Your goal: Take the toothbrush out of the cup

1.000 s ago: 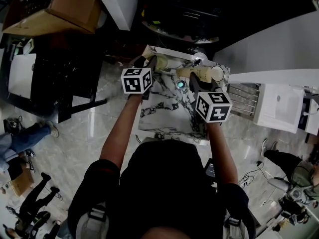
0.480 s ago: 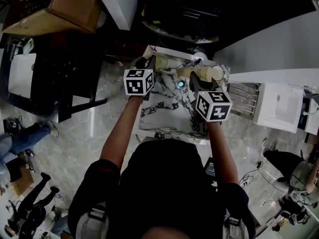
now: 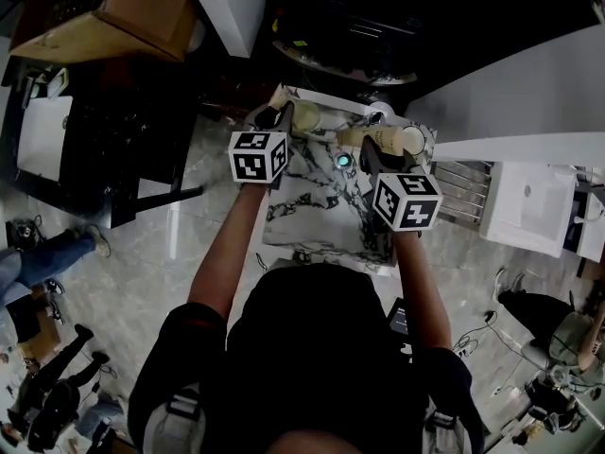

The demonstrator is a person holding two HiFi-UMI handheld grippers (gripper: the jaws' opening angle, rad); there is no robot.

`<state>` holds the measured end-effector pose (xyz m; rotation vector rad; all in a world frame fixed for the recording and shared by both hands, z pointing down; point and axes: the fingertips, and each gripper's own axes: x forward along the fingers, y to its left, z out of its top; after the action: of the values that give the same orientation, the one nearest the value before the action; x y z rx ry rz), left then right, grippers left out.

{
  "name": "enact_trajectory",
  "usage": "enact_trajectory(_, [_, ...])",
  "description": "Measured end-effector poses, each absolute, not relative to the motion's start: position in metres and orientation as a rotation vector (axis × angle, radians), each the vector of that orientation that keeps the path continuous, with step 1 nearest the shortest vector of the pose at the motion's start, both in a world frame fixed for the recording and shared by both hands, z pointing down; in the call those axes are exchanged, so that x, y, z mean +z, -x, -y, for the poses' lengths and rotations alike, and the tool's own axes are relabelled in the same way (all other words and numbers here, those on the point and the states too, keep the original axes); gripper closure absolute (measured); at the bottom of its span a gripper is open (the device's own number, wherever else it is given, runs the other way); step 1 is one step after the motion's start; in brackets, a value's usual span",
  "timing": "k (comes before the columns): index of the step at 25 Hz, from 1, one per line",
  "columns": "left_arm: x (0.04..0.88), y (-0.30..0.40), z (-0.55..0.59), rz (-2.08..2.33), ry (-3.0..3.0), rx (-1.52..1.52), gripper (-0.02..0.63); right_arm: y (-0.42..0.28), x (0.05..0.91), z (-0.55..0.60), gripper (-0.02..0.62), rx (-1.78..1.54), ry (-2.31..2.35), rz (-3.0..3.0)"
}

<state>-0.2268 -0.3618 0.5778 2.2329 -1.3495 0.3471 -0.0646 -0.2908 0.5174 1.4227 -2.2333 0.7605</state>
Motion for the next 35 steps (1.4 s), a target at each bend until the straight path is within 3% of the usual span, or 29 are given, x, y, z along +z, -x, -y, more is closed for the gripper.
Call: enact_trajectory(35, [0.461, 0.22, 0.294, 1.509, -2.366, 0.247, 0.566, 0.049, 0.455, 0.262, 0.538, 0.657, -1.382, 2.393])
